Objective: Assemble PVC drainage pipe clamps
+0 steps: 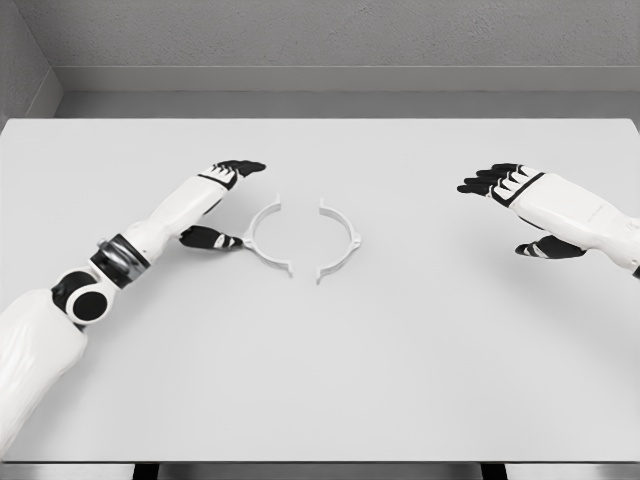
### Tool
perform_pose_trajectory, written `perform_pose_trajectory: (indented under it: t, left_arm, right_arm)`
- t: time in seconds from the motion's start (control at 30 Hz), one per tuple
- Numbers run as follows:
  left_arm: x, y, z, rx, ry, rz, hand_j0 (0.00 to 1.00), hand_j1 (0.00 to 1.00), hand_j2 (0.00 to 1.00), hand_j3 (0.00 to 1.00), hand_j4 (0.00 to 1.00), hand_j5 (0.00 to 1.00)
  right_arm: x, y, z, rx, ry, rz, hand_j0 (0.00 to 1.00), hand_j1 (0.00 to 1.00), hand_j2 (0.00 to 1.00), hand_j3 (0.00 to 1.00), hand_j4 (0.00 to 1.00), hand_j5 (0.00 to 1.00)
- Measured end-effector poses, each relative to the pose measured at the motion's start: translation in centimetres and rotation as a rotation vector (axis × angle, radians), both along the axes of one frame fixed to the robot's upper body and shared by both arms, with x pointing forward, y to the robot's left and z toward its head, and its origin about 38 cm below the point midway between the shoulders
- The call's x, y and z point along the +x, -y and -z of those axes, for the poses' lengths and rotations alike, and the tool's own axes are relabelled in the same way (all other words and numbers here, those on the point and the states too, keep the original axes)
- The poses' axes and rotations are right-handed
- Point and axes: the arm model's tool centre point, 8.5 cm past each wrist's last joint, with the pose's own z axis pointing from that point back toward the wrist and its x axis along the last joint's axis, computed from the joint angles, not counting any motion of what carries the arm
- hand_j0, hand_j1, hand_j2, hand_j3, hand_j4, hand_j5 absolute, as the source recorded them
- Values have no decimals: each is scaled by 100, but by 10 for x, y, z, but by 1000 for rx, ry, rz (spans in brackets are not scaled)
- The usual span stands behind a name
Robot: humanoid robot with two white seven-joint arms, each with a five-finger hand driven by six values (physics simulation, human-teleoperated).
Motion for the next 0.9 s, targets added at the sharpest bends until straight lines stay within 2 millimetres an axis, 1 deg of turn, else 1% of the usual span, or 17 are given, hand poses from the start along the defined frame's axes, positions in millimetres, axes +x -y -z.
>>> perform_pose_trajectory:
  t: [0.13, 0.33, 0.7, 0.9]
  left_arm:
    - [2, -3, -1, 3, 1, -7, 100, 100, 100, 100, 100, 100]
    - [2, -1, 2, 0, -5, -8, 100, 100, 100, 100, 100, 100]
    - [2, 12, 3, -25, -7, 4, 100, 100, 100, 100, 100, 100]
    - [4, 10, 2, -25, -4, 0, 100, 100, 100, 100, 100, 100]
  right_arm:
    - [0, 0, 0, 1, -1, -1, 100, 100, 100, 100, 100, 100]
    - [0, -1, 0, 1, 1, -2, 100, 100, 100, 100, 100, 100]
    - [0, -1, 0, 1, 1, -1, 100, 100, 100, 100, 100, 100]
    - [0, -1, 0, 1, 1, -1, 100, 100, 100, 100, 100, 100]
